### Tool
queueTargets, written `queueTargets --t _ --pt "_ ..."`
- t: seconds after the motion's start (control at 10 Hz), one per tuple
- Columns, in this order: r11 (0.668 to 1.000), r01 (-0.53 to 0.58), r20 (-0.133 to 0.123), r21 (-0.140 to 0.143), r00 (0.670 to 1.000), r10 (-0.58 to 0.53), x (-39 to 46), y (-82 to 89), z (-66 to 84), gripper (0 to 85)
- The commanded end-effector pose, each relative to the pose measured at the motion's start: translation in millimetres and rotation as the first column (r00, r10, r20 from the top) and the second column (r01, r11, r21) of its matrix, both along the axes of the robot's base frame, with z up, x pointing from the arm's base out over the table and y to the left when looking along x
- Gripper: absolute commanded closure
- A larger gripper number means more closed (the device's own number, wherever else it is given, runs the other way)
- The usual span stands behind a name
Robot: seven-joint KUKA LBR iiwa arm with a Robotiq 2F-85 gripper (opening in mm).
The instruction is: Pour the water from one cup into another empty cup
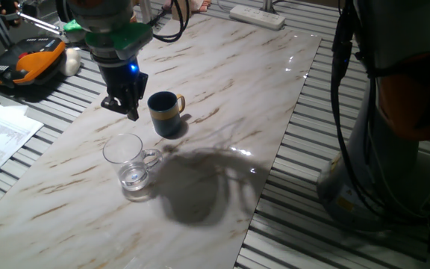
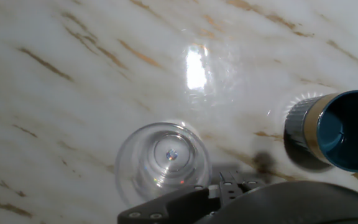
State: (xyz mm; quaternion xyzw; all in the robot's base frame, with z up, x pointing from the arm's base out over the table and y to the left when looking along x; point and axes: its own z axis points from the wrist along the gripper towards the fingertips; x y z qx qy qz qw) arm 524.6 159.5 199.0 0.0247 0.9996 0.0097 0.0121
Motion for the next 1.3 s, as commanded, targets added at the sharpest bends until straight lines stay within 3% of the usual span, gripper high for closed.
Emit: queueTargets --t 0.0,0.3,0.6,1.1,1.2 --pt "1.000 0.003 0.005 0.000 1.000 -0.003 1.3 -0.3 -0.1 85.0" --pt "1.000 0.013 0.014 -0.002 1.000 -0.013 8.1 -2.3 -0.1 85.0" --pt "1.000 0.007 0.006 -0.016 1.000 -0.007 21.7 -7.6 3.9 85.0" --pt "1.000 0.006 0.023 -0.027 1.000 -0.006 23.1 -8.3 3.8 85.0" --pt "0.999 -0.005 0.026 -0.046 1.000 0.006 23.1 -8.3 3.8 85.0"
